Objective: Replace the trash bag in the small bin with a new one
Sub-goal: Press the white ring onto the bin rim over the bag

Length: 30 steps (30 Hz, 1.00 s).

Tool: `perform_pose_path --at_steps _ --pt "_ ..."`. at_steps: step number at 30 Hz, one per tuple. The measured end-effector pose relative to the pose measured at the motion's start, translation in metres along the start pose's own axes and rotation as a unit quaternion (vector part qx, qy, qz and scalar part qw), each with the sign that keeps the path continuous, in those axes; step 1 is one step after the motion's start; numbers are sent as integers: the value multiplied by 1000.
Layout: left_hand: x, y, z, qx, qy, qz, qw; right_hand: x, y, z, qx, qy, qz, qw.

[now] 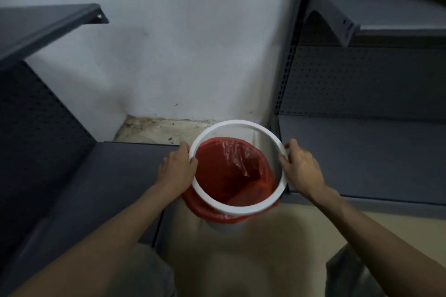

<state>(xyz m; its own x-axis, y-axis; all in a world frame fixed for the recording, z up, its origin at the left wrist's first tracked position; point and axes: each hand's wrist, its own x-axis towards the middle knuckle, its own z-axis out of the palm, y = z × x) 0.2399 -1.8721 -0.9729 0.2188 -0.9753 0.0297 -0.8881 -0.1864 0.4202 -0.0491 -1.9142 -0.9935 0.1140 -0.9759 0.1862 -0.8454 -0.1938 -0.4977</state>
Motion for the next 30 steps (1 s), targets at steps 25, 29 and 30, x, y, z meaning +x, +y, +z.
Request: perform_pose_path --at_steps 25,29,30 --pt "14 -51 31 62 -132 40 988 17 -8 54 -94 -157 -38 982" --pt "17 -52 32 71 -147 40 986 18 -12 51 -89 -170 -22 981" --pt "19 -52 31 78 -151 38 985 18 -13 49 -88 -176 -18 980"
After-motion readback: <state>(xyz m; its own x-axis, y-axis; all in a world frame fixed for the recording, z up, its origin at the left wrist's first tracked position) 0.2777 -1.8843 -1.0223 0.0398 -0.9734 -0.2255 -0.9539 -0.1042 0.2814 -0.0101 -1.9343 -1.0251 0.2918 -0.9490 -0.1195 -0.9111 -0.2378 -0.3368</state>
